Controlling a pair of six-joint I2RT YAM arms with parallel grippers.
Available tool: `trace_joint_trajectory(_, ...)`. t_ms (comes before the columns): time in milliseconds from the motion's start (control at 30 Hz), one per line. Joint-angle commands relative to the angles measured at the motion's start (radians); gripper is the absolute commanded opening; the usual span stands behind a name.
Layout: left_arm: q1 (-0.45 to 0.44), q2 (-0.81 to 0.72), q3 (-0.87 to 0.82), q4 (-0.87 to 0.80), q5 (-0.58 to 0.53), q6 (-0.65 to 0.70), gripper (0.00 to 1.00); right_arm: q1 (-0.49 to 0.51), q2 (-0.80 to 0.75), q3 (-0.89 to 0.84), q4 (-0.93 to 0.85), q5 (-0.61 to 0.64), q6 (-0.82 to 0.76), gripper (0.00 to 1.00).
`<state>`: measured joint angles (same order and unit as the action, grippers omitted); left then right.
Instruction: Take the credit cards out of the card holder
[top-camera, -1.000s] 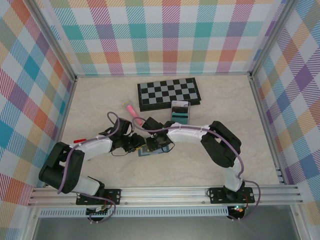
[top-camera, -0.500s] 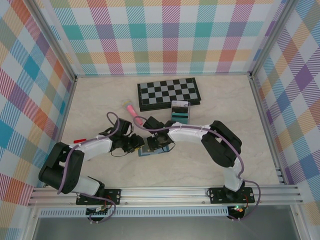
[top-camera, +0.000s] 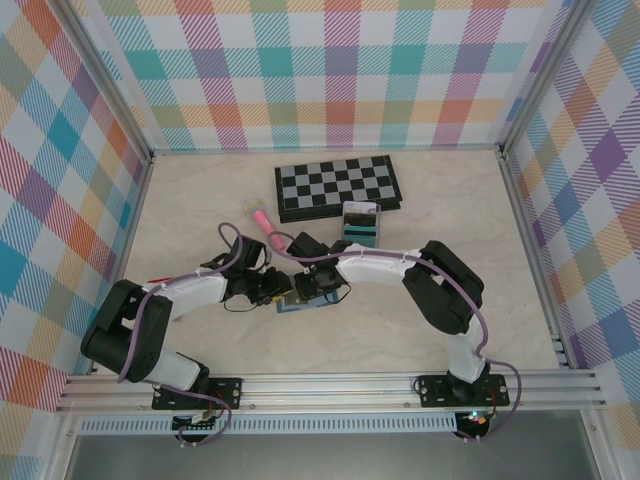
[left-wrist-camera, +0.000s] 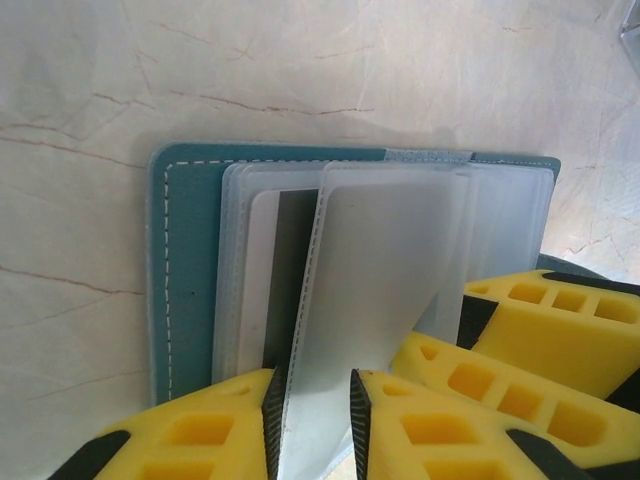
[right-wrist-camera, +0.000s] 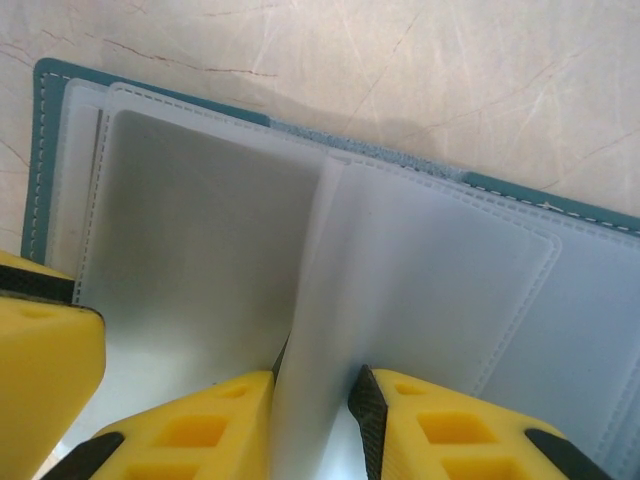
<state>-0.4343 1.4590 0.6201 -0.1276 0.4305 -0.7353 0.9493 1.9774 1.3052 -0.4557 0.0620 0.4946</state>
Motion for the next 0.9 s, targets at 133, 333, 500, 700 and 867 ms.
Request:
trace_joint_trajectory(133, -0.015, 0.011, 0.027, 0.002, 0.027, 0.023, 0.24, -0.006, 0.043, -0.042, -0.049, -0.027, 0.022, 0.31)
trace_joint_trajectory(333, -0.015, 0.002, 0.017, 0.013, 0.011, 0.052, 0.12, -0.014, -0.031, -0.038, -0.053, -0.039, 0.010, 0.33)
trace_joint_trajectory(500, -0.015, -0.023, 0.018, -0.015, -0.020, 0.080, 0.06, -0.036, -0.147, -0.065, -0.053, -0.035, 0.014, 0.41)
trace_joint_trajectory(700, -0.015, -0.065, 0.027, -0.067, -0.049, 0.111, 0.03, -0.046, -0.291, -0.122, -0.036, 0.011, 0.033, 0.56)
trace_joint_trajectory(867, -0.015, -0.103, 0.052, -0.142, -0.078, 0.152, 0.03, -0.062, -0.405, -0.170, -0.052, 0.132, 0.068, 0.68)
